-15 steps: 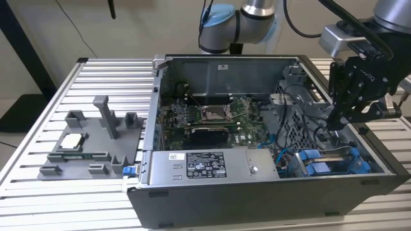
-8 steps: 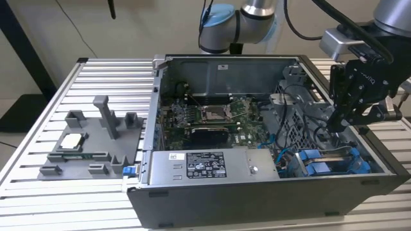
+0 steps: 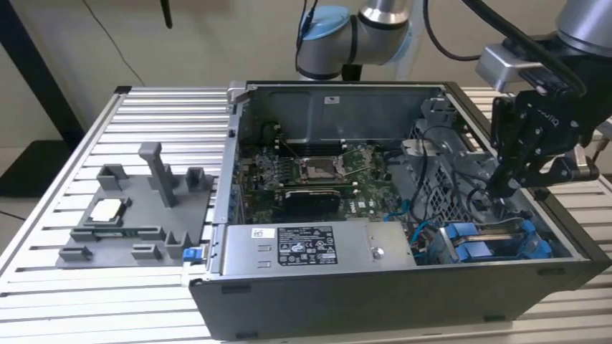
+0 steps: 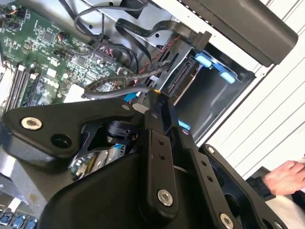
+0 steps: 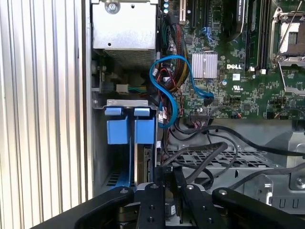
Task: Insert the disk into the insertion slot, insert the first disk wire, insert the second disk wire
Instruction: 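Insert the first disk wire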
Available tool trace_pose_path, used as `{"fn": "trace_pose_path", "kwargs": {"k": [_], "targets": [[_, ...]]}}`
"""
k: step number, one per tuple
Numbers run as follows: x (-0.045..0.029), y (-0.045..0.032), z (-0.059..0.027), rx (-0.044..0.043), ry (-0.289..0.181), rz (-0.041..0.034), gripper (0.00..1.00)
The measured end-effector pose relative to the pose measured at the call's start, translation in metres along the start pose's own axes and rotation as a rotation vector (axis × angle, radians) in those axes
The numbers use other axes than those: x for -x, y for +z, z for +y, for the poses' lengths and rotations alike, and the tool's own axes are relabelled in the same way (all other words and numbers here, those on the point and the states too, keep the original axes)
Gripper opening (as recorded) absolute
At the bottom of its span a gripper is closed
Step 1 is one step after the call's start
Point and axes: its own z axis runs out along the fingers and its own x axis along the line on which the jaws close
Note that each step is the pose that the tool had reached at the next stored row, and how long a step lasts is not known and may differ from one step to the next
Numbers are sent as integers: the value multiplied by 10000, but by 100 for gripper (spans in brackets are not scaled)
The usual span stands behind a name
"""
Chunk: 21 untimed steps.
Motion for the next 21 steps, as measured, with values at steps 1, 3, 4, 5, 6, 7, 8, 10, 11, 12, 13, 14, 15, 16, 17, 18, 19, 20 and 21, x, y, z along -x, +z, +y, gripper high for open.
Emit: {"fn": "trace_pose_path", "kwargs": {"k": [1,3,4,5,6,7,8,10,11,12,13,14,15,16,17,18,19,20,21], "targets": [[-9,3,-6,8,1,0,19],[-33,11,-16,29,1,1,19],[-48,16,-20,42,1,0,19],[-64,22,-24,57,2,1,19],[-84,30,-27,70,2,1,19],[-102,38,-30,80,2,0,19],[-124,46,-34,90,2,0,19],[-163,60,-39,103,3,1,19],[-180,67,-42,108,3,2,19],[-196,75,-44,112,3,2,19],[-209,83,-45,115,3,1,19],[-221,91,-47,119,3,0,19],[-234,98,-50,121,3,1,19],[-244,104,-51,124,3,1,19],[-253,111,-52,125,3,1,19],[-261,118,-54,127,3,0,19],[-266,125,-54,127,3,-2,19],[-268,130,-54,127,3,-1,19],[-269,132,-55,127,2,1,19]]}}
